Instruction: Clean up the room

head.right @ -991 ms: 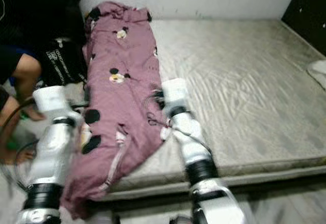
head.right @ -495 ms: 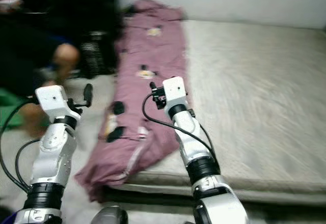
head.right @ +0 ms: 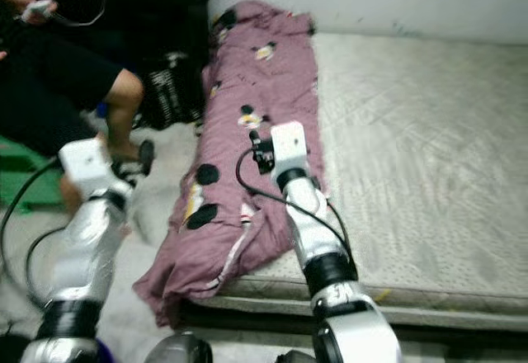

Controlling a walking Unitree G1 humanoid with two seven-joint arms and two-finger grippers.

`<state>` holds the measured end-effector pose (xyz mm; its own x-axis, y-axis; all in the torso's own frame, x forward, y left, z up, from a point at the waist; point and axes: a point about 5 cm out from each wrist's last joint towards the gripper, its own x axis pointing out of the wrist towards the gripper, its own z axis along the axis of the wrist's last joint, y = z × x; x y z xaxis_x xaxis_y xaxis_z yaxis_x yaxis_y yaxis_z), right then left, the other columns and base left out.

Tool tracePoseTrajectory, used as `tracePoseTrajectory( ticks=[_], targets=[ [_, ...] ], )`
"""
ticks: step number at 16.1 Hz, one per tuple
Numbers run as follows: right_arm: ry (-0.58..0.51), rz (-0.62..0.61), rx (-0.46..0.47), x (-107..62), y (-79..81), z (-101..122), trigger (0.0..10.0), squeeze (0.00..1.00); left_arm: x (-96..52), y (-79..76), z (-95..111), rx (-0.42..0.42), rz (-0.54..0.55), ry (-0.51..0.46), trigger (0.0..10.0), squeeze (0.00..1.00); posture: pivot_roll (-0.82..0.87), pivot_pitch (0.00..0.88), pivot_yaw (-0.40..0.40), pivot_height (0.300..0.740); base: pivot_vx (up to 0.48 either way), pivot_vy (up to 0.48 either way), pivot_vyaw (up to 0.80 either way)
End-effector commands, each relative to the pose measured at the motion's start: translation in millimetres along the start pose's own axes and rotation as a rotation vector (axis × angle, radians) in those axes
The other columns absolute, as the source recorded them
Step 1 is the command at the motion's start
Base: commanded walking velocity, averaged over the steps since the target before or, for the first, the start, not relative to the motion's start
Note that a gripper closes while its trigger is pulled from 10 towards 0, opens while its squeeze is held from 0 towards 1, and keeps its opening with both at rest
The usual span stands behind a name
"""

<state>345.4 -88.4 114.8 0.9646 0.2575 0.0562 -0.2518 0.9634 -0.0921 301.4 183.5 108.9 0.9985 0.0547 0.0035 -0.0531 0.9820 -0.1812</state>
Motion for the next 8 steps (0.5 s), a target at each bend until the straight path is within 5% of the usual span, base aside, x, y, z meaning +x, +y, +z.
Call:
tracePoseTrajectory(
  ticks=[1,5,8],
  targets=[
    [-0.011,-0.023,0.013,-2.4,-1.3,1.0,10.0,0.0,-3.4,3.9,3.3,0.053,0.003,-0.024,10.0,0.0,0.07,0.0,0.003,0.74,0.0,0.0,0.0],
    [0.003,-0.024,0.012,-9.4,-4.6,-4.6,10.0,0.0,-23.6,16.1,-7.5,0.128,0.042,-0.06,10.0,0.0,0.09,0.0,-0.006,0.74,0.0,0.0,0.0],
    [0.037,-0.092,0.019,-20.9,-12.0,-12.6,10.0,0.0,-48.5,30.3,-21.1,0.087,0.069,0.058,10.0,0.0,0.09,0.0,0.001,0.74,0.0,0.0,0.0]
  ],
)
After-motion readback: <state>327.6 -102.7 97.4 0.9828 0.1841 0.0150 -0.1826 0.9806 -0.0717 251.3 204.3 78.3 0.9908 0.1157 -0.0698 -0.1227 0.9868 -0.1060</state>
